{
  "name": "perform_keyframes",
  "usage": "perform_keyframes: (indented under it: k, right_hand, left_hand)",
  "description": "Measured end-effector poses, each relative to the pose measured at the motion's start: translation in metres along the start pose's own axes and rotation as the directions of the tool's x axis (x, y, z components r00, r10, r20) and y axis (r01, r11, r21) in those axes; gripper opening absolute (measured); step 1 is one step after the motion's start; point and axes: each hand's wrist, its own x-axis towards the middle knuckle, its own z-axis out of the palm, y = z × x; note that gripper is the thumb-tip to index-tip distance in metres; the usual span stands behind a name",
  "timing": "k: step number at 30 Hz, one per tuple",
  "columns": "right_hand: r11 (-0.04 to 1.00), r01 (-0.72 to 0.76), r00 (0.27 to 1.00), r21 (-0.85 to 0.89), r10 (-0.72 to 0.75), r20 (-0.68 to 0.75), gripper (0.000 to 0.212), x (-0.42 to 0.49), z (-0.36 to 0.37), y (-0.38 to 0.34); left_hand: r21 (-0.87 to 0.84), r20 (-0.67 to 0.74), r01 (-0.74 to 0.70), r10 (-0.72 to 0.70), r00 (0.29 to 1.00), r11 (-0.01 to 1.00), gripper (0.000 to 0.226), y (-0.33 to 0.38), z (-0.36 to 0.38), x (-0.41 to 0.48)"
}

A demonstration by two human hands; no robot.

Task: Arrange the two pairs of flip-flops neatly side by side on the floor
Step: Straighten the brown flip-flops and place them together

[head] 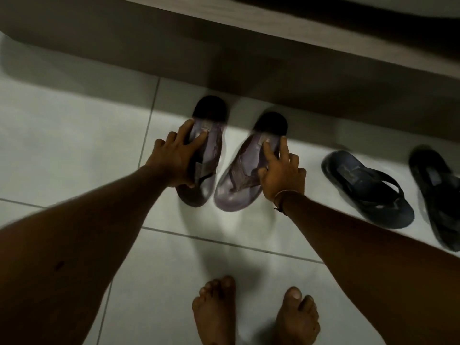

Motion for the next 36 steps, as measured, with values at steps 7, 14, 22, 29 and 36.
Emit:
perform_keyframes:
  k: [7, 14, 22, 29, 36]
  right_hand:
    - [0.987, 0.156, 0.979, -0.029, -0.151, 0.135, 0.074, 0.012, -0.003, 0.002]
    - [0.99, 0.122, 0.98, 0.067, -0.131, 0.15, 0.076, 0.014, -0.001, -0.006]
    - [0.99, 0.087, 0.984, 0.109, -0.103, 0.147, 0.073, 0.016, -0.005, -0.01]
    - [0.984, 0.083, 0.964, 0.159, -0.039, -0.265, 0.057, -0.05, -0.02, 0.032]
    - [0.968, -0.235, 0.926, 0.091, 0.252, -0.281, 0.062, -0.124, -0.069, 0.256]
  left_hand:
    - [0.007, -0.001, -0.031, 0.031, 1.0, 1.0, 0.144, 0.027, 0.001, 0.006]
    - [0.007, 0.01, -0.044, 0.044, 0.999, 0.999, 0.147, 0.026, 0.004, 0.004]
    - [0.024, 0.037, -0.018, 0.018, 0.999, 1.0, 0.148, 0.027, 0.004, 0.009]
    - [-0.005, -0.105, 0.069, -0.069, 0.992, 0.998, 0.131, 0.076, -0.011, -0.004]
    - [-0.343, -0.136, 0.022, -0.073, 0.988, 0.939, 0.114, 0.3, -0.004, -0.007]
